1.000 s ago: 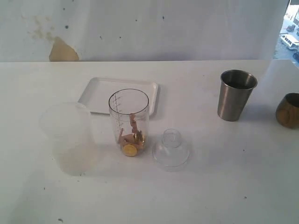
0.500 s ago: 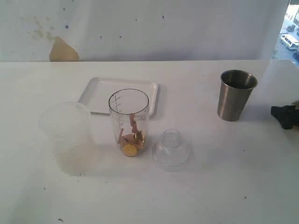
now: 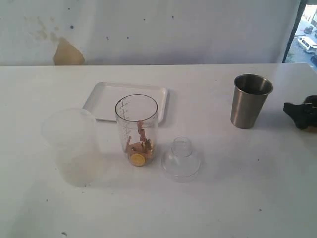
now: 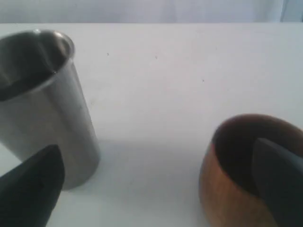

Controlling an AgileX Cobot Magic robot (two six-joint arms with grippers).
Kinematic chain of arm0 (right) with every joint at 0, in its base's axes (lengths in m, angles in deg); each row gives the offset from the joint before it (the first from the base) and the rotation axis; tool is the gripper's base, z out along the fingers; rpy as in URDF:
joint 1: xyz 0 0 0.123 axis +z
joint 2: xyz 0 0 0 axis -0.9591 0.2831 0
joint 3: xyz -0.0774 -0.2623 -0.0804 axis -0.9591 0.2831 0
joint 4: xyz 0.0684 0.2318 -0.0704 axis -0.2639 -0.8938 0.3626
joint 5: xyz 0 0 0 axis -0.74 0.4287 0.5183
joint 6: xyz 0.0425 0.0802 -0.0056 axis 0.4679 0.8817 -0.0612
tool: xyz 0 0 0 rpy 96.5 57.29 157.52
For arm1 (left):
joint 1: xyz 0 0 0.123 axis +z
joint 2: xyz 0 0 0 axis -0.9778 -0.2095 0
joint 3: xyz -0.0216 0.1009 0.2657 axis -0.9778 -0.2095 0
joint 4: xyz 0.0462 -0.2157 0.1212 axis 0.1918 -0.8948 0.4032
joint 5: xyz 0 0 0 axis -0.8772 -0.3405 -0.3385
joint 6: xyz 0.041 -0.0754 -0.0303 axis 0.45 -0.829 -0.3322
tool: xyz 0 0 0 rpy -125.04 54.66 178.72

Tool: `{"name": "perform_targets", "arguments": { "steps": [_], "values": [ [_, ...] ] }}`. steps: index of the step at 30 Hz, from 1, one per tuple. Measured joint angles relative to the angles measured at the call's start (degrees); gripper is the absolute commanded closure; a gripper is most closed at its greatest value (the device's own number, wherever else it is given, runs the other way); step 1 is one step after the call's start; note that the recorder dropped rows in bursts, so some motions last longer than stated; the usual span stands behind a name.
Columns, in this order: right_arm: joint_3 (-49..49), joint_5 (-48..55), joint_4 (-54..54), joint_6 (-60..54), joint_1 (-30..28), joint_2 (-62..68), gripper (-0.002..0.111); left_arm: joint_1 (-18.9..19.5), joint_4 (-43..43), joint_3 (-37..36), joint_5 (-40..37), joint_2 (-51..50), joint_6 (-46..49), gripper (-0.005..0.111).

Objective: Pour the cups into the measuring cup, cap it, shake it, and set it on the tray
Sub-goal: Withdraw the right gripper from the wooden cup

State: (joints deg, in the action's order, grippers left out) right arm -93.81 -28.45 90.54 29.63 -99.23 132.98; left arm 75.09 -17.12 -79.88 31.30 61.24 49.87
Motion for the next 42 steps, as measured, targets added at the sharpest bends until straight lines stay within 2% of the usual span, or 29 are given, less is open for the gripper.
{"name": "perform_targets", "arguments": {
  "steps": [8,15,17,21,33,38,42],
  "values": [
    [0.00,0.33,1.35,3.03,0.00,-4.54,0.003,0.00,0.00,0.00,0.00,0.00,0.00,0.003],
    [0.00,16.64,-1.00,7.30,0.00,-12.94,0.004,0.00,0.00,0.00,0.00,0.00,0.00,0.003],
    [0.35,17.98,-1.40,7.67,0.00,-14.37,0.004,0.00,0.00,0.00,0.00,0.00,0.00,0.003],
    [1.99,17.71,-3.47,6.11,0.00,-12.54,0.004,0.00,0.00,0.00,0.00,0.00,0.00,0.003],
    [2.61,9.05,-19.47,-14.38,0.00,4.32,0.004,0.00,0.00,0.00,0.00,0.00,0.00,0.003],
    [2.61,1.49,-20.74,-18.55,0.00,6.74,0.004,0.00,0.00,0.00,0.00,0.00,0.00,0.003],
    [1.92,-0.41,-22.83,-21.42,0.00,10.17,0.004,0.00,0.00,0.00,0.00,0.00,0.00,0.003]
  ]
}}
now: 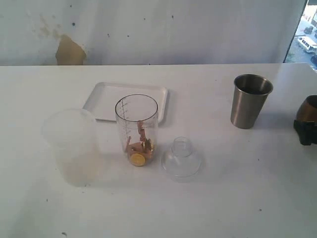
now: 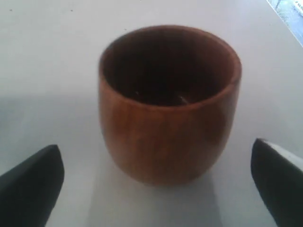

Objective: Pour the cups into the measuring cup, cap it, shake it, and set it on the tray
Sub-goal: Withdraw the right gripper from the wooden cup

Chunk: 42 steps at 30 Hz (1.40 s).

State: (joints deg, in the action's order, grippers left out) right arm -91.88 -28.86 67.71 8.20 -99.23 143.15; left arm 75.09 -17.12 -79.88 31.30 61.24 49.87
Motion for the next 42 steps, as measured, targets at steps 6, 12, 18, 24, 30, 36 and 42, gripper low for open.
{"name": "perform_targets", "arguments": {
  "steps": [6,12,18,24,30,36,42],
  "values": [
    [-2.16,-3.20,-4.00,-3.67,0.00,3.06,0.004,0.00,0.00,0.00,0.00,0.00,0.00,0.003],
    [-5.55,-5.56,-4.22,-4.09,0.00,6.57,0.004,0.00,0.00,0.00,0.00,0.00,0.00,0.003],
    [-8.35,-7.89,-4.22,-4.30,0.00,10.60,0.005,0.00,0.00,0.00,0.00,0.00,0.00,0.003],
    [-9.81,-9.79,-3.88,-3.71,0.00,11.39,0.010,0.00,0.00,0.00,0.00,0.00,0.00,0.003],
    [-12.23,-9.79,-2.42,-1.61,0.00,11.37,0.010,0.00,0.00,0.00,0.00,0.00,0.00,0.003],
    [-12.92,-8.95,-1.58,0.56,0.00,11.37,0.019,0.00,0.00,0.00,0.00,0.00,0.00,0.003],
    [-12.92,-6.85,-0.50,0.89,0.00,11.37,0.068,0.00,0.00,0.00,0.00,0.00,0.00,0.003]
  ]
}}
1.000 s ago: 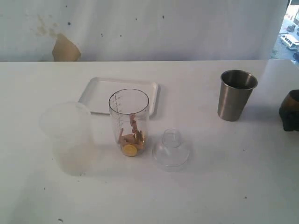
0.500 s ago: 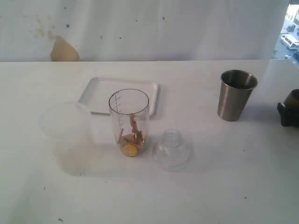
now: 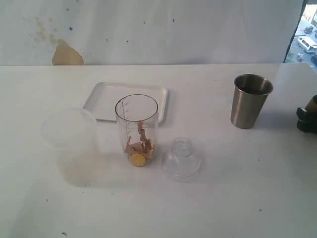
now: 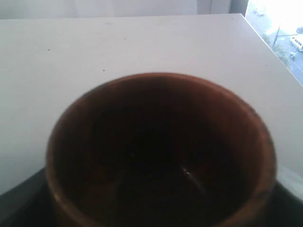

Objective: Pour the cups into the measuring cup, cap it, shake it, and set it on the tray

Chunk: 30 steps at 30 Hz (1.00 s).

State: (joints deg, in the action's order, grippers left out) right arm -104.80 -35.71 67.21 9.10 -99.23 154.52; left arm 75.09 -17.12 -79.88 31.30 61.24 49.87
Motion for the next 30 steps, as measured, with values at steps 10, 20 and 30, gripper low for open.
{"name": "perform_targets", "arguments": {
  "steps": [10,20,30],
  "values": [
    [0.66,4.47,14.31,8.82,0.00,-4.77,0.108,0.00,0.00,0.00,0.00,0.00,0.00,0.003],
    [20.76,0.56,17.72,15.10,1.11,-20.45,0.108,0.00,0.00,0.00,0.00,0.00,0.00,0.003],
    [19.17,1.01,20.29,13.65,18.42,-18.94,0.108,0.00,0.00,0.00,0.00,0.00,0.00,0.003]
  ]
}}
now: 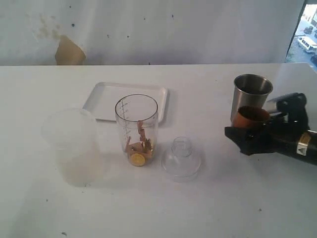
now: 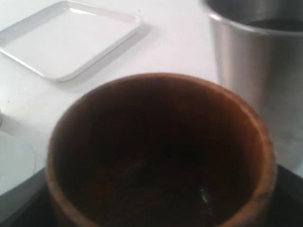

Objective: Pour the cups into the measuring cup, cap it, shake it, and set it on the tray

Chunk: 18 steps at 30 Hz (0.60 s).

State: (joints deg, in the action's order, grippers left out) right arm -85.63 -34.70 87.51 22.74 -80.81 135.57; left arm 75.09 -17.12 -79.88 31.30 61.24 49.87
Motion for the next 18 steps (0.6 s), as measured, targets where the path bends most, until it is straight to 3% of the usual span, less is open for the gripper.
{"name": "perform_targets", "arguments": {
  "steps": [6,13,15,18],
  "values": [
    [-3.27,2.33,0.25,-1.46,5.97,4.09,0.108,0.00,0.00,0.00,0.00,0.00,0.00,0.003],
    [-4.40,3.52,0.06,-2.61,6.72,5.00,0.106,0.00,0.00,0.00,0.00,0.00,0.00,0.003],
    [-4.40,3.65,-0.16,-2.61,6.82,5.00,0.097,0.00,0.00,0.00,0.00,0.00,0.00,0.003],
    [-4.40,5.01,-1.37,-2.61,6.82,5.00,0.072,0.00,0.00,0.00,0.00,0.00,0.00,0.003]
  ]
}}
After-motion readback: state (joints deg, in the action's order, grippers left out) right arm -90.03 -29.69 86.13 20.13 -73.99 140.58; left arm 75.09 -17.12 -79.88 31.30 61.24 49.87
